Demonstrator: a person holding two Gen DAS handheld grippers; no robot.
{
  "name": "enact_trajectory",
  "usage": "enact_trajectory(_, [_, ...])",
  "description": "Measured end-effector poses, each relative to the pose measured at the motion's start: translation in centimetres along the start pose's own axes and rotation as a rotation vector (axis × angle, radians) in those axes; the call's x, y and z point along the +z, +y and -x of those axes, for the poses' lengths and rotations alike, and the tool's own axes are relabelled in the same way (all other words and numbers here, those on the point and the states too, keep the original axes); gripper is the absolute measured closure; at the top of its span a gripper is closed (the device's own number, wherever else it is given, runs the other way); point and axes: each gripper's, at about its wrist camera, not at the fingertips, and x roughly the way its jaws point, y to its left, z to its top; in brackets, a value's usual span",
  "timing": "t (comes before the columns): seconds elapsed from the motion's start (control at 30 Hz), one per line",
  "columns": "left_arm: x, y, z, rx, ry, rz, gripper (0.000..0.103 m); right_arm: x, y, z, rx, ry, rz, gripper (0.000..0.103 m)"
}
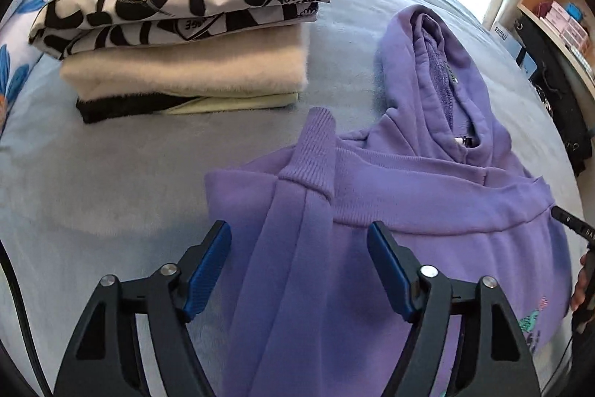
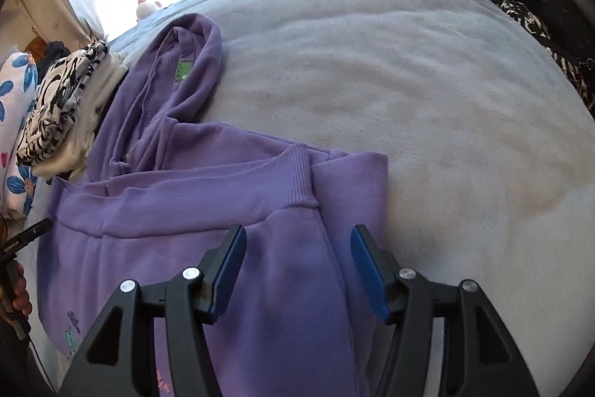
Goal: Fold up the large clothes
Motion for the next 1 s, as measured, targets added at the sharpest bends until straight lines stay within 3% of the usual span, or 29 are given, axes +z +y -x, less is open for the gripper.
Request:
enact_trajectory(0.07, [0.2, -0.2, -0.5, 0.001, -0.003, -0.016, 0.046, 0.2, 0.3, -0.5, 0.020, -0.005, 0.016, 0.045])
enact_trajectory(0.1, [0.3, -0.3, -0.9, -0.003, -0.004, -0.022, 0.051, 0.3, 0.5, -0.7, 0.039, -0.007, 0.026, 0.053])
enact_trajectory(0.13, [0.4, -0.5, -1.2, -0.007, -0.005, -0.023, 0.065, 0.3, 0.8, -0.9, 0.046, 0.000, 0.033, 0.066])
enact_trajectory(0.17, [0.5, -0.6, -1.4, -0.004, -0.005, -0.024, 0.083, 0.3, 1.3, -1.3, 0.015, 0.008, 0.047, 0.073])
enact_trajectory(0.2, [0.6, -0.8, -1.6, -0.003, -0.004, -0.027, 0.087, 0.2, 1.7, -1.5, -0.026, 0.010, 0.065, 0.087])
enact_trajectory(0.27, [0.5, -1.1, -1.6, 0.012, -0.024, -0.033, 0.093, -0.2, 2.2, -1.1, -0.059, -0.012, 0.086, 0.091])
enact_trajectory(0.5, [0.8, -0.8, 1.8, 0.019, -0.163, -0.004, 0.095, 1.2, 0.5, 5.0, 0.009, -0.219, 0.001, 0.093])
enact_trajectory(0.73, [0.1, -0.2, -3.7, 0.105, -0.090, -0.001, 0.093, 0.5, -1.0, -3.1, -0.058, -0.047, -0.070, 0.092])
enact_trajectory(0.9, [-0.2, -1.0, -2.1, 0.154, -0.129, -0.042, 0.077, 0.7, -0.2, -1.4, -0.094, -0.029, -0.078, 0.081])
enact_trajectory(1.0, [-0.3, -1.2, 0.6, 0.193, -0.181, -0.041, 0.069, 0.8, 0.9, 0.7, -0.151, -0.062, -0.044, 0.080])
